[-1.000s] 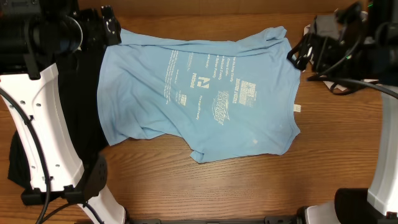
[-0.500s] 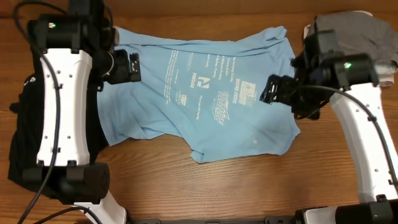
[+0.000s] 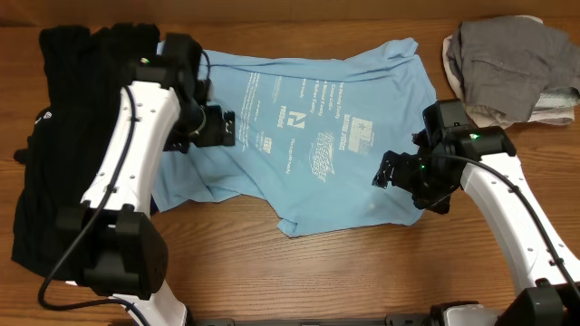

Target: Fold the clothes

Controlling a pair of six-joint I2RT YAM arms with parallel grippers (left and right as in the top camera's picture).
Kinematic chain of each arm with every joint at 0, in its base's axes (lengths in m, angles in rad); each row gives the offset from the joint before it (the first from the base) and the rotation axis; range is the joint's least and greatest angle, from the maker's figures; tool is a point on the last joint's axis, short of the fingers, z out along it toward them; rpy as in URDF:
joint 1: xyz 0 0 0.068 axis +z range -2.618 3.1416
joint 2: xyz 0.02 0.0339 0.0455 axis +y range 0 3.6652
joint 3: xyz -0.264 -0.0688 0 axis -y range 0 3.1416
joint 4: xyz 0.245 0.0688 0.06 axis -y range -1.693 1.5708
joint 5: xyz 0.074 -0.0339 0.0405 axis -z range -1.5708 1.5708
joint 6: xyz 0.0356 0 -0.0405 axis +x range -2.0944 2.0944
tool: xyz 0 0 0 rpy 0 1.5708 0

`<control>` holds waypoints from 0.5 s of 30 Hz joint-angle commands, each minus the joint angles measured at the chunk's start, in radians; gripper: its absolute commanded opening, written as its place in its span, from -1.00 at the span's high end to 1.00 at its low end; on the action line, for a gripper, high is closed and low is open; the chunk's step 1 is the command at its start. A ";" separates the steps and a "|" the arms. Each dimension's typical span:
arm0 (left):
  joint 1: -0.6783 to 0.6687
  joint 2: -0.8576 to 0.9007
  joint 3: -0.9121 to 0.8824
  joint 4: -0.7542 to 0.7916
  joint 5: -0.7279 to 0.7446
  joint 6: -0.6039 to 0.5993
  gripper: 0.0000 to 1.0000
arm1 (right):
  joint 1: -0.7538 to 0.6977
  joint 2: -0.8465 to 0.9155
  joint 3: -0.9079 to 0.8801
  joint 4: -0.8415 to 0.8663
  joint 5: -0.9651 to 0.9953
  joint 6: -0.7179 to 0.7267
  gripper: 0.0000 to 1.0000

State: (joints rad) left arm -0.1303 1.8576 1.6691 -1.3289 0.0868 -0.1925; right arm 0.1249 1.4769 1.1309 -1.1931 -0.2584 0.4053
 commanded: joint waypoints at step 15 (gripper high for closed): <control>-0.016 -0.022 -0.203 0.189 0.018 -0.138 -0.90 | 0.000 -0.028 -0.037 0.031 0.055 0.118 -0.98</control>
State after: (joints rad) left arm -0.1429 1.8576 1.5097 -1.1687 0.0937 -0.2932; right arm 0.1249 1.4746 1.1175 -1.1641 -0.2466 0.4736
